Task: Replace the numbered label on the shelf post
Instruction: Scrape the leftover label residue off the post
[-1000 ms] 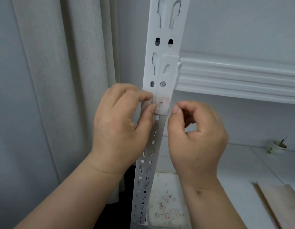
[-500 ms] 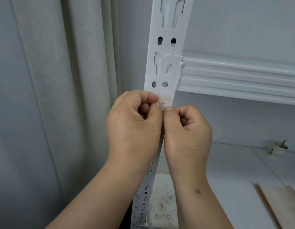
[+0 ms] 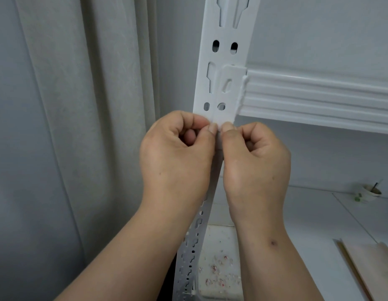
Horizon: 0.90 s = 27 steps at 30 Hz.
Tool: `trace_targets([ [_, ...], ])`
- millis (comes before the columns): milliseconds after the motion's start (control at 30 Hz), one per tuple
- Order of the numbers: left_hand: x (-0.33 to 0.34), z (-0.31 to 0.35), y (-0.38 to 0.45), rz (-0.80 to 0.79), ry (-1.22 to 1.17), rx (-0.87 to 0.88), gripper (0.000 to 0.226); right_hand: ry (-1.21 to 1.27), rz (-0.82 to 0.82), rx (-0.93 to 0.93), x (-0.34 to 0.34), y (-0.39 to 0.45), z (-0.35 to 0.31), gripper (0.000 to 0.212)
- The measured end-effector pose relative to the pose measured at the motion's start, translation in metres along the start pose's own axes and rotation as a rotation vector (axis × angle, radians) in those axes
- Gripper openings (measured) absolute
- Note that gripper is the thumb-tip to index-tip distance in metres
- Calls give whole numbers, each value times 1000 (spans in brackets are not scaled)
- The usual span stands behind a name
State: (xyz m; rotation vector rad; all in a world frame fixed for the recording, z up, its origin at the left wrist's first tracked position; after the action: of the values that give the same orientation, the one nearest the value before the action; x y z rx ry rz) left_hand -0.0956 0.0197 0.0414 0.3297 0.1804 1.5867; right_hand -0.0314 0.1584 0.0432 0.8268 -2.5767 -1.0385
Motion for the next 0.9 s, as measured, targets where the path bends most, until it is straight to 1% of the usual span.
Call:
trace_targets([
  [267,-1,-3,-3,-10,-30,-15,18,-16,-10,19,0,-3,5,35],
  [400,0,1,-1,7,9,18,18,-39,-28,0,-1,-2,4,34],
  [500,-1,-6,-3,1,20,-3,18,-39,-47,33,-2,-13,11,32],
  [600,0,-4,-4,8,24,2,19,-3,-32,49,0,-10,10,33],
  [733,1,3,-1,11,35,35,19,-7,-22,25,-1,-1,6,33],
  [900,-1,-3,-2,10,23,8,19,1,-62,87,0,-16,15,31],
])
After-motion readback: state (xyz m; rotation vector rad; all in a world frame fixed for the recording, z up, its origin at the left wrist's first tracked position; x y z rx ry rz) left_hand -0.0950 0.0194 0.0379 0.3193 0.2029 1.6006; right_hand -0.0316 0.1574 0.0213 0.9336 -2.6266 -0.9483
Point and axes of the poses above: each hand's wrist, its own y-axis towards the middle knuckle, its own x-axis out of the palm, z = x × y, the point moved 9 cm from there along y, towards the middle knuckle, and after that the axes turned 11 degrees about -x, right-handed, at the moved point
